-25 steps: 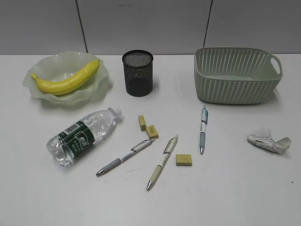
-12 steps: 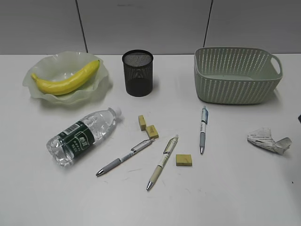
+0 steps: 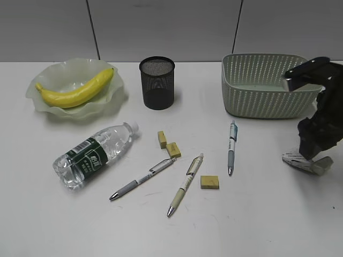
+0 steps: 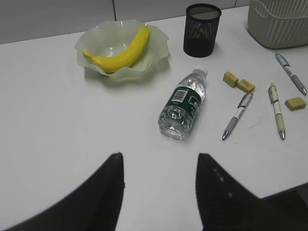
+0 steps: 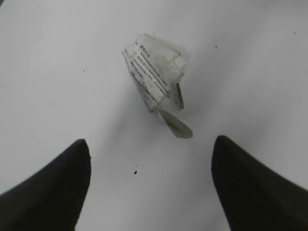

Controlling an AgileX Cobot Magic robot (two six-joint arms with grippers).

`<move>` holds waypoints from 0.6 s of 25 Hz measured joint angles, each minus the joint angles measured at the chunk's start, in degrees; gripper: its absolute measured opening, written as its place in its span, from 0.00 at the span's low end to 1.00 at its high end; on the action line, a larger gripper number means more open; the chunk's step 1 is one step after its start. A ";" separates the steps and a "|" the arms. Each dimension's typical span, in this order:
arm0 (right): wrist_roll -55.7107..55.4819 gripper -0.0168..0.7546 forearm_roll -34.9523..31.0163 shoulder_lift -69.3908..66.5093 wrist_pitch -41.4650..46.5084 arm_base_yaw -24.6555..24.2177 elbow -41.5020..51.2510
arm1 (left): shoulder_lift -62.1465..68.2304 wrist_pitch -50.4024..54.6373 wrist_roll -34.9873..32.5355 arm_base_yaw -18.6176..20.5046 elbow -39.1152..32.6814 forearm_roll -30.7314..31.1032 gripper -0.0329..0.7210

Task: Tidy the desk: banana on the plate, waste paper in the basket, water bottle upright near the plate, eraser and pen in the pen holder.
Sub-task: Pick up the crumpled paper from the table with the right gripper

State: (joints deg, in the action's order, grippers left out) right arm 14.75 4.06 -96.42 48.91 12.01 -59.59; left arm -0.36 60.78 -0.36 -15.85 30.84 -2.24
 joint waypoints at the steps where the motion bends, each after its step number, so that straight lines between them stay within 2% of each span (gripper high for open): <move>1: 0.00 0.82 0.00 -1.91 -0.23 0.00 -0.36 | 0.00 0.00 0.00 0.00 0.00 0.00 0.53; 11: 0.07 0.80 -0.47 -12.94 -5.28 0.00 -1.00 | 0.00 0.00 0.00 0.00 0.00 0.00 0.53; 15: 0.07 0.74 -0.43 -15.57 -5.51 0.00 -1.00 | 0.00 0.00 0.00 0.00 0.00 0.00 0.53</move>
State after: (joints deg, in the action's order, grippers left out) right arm 14.82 3.64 -111.99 43.40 12.01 -60.59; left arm -0.36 60.78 -0.36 -15.85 30.84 -2.24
